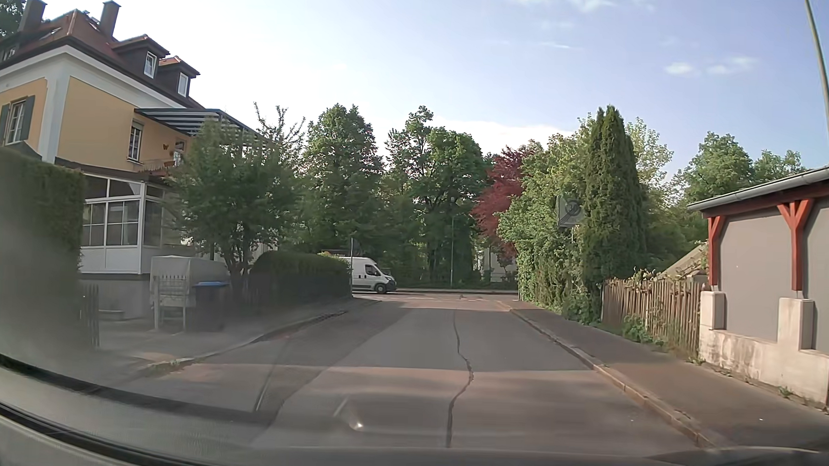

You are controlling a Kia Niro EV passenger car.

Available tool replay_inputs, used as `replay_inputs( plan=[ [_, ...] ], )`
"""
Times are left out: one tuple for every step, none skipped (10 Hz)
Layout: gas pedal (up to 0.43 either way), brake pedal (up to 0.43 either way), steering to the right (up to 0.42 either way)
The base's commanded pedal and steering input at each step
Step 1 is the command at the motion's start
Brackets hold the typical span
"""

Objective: Follow the waypoints while adhering to traffic rules and regulations

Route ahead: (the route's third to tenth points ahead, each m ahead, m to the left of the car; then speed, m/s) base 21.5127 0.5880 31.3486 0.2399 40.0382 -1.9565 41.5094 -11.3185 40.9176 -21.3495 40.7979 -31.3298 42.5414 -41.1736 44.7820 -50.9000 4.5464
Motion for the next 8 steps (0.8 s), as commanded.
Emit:
replay_inputs(
  plan=[
    [0.039, 0.000, -0.003],
    [0.039, 0.000, -0.002],
    [0.039, 0.000, -0.002],
    [0.039, 0.000, -0.002],
    [0.039, 0.000, -0.002],
    [0.039, 0.000, -0.001],
    [0.039, 0.000, -0.001],
    [0.039, 0.000, -0.001]
  ],
)
